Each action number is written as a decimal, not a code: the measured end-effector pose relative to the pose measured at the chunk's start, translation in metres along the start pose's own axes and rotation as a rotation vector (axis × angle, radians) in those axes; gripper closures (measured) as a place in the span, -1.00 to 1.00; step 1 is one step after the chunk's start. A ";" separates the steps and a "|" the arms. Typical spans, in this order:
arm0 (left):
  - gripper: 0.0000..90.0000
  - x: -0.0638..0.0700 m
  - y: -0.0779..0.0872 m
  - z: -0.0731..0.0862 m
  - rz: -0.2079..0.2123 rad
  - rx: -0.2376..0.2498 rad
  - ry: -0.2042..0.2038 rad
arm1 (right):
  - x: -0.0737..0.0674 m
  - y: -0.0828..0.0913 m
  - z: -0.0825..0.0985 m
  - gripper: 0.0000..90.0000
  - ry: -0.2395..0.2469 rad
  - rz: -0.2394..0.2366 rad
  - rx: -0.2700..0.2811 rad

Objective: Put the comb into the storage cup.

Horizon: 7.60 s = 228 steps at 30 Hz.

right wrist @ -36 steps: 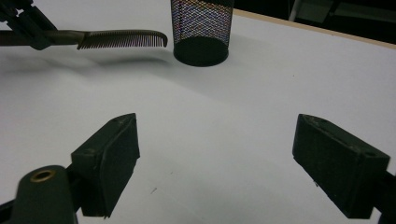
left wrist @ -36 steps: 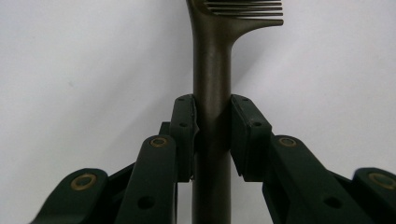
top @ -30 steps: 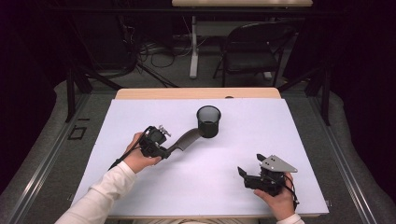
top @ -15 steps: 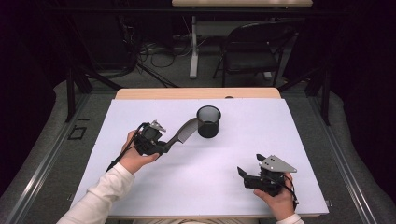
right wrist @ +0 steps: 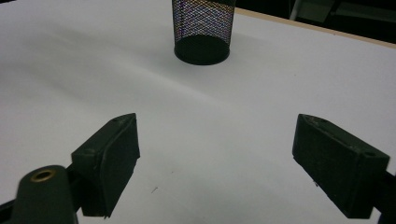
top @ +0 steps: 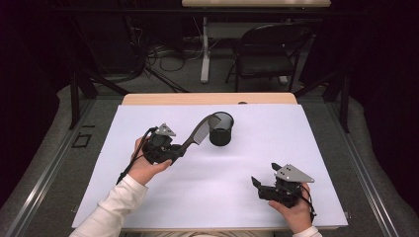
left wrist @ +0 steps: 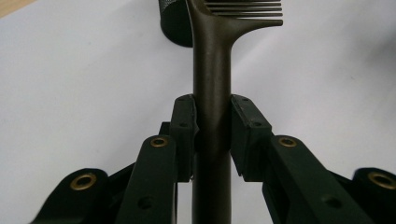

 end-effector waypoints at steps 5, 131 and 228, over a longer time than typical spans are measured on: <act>0.61 0.006 0.001 -0.008 0.009 0.050 0.010 | 0.001 0.000 0.000 -0.68 0.000 0.002 0.001; 0.61 0.026 0.006 -0.006 -0.133 0.456 0.037 | -0.055 -0.080 -0.115 -0.20 -0.298 -0.218 0.030; 0.61 0.082 -0.031 0.018 -0.030 0.353 -0.080 | -0.045 -0.081 -0.109 0.45 -0.675 -0.248 0.076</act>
Point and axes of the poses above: each handheld gripper's, and its own axes: y roughly backward along the jaws, z roughly out of its underside, x roughly to its right, the point moved 10 cm from there along -y, roughly forward along the jaws, and after that the axes turned 14 degrees about x, right-handed, at the moved point
